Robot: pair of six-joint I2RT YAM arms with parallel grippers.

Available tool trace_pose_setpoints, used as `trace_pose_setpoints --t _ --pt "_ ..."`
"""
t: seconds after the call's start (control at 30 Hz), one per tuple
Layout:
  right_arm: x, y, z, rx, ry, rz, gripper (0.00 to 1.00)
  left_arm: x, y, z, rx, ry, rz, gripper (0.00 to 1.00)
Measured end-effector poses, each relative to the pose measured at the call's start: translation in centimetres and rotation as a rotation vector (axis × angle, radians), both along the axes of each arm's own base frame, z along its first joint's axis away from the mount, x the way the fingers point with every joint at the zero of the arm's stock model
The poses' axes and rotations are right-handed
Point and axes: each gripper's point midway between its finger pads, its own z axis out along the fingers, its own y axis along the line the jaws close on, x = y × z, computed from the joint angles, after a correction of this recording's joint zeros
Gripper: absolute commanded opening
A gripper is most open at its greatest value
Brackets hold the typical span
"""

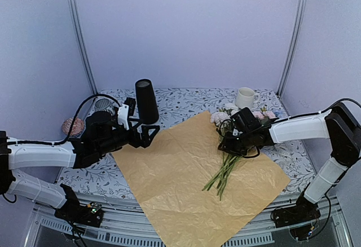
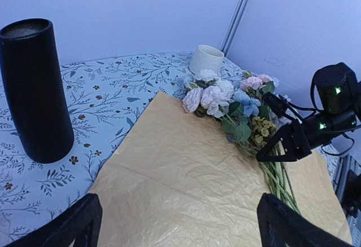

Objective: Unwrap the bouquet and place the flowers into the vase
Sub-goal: Pick up the fake flower from the flattened wrapping paper.

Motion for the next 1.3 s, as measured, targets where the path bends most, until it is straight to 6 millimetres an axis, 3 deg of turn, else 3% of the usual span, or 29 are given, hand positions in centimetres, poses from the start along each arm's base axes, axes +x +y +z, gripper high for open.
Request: trace_pose_setpoints --t 0.3,0.47,0.6,0.73,0.9,1.3 --pt "-0.7 0.7 -1.3 -0.006 0.032 0.010 0.33 -0.4 -0.1 -0.6 -0.004 0.020 -0.018 0.98" --pt "-1.0 0.6 -2.1 -0.010 0.046 0.006 0.21 -0.5 -0.2 -0.6 -0.012 0.027 -0.024 0.98" --pt "-1.1 0.6 -2.3 -0.005 0.049 -0.001 0.05 -0.7 -0.4 -0.6 -0.024 0.038 -0.037 0.98" --pt "-0.9 0.7 -2.0 0.006 0.036 -0.001 0.04 -0.9 -0.7 -0.7 -0.033 0.050 -0.055 0.98" --pt "-0.5 1.1 0.4 0.053 -0.041 0.021 0.04 -1.2 -1.1 -0.7 -0.045 0.059 -0.080 0.98" --pt "0.1 4.8 12.3 0.246 -0.448 0.223 0.04 -2.7 -2.9 0.3 -0.179 0.089 -0.200 0.98"
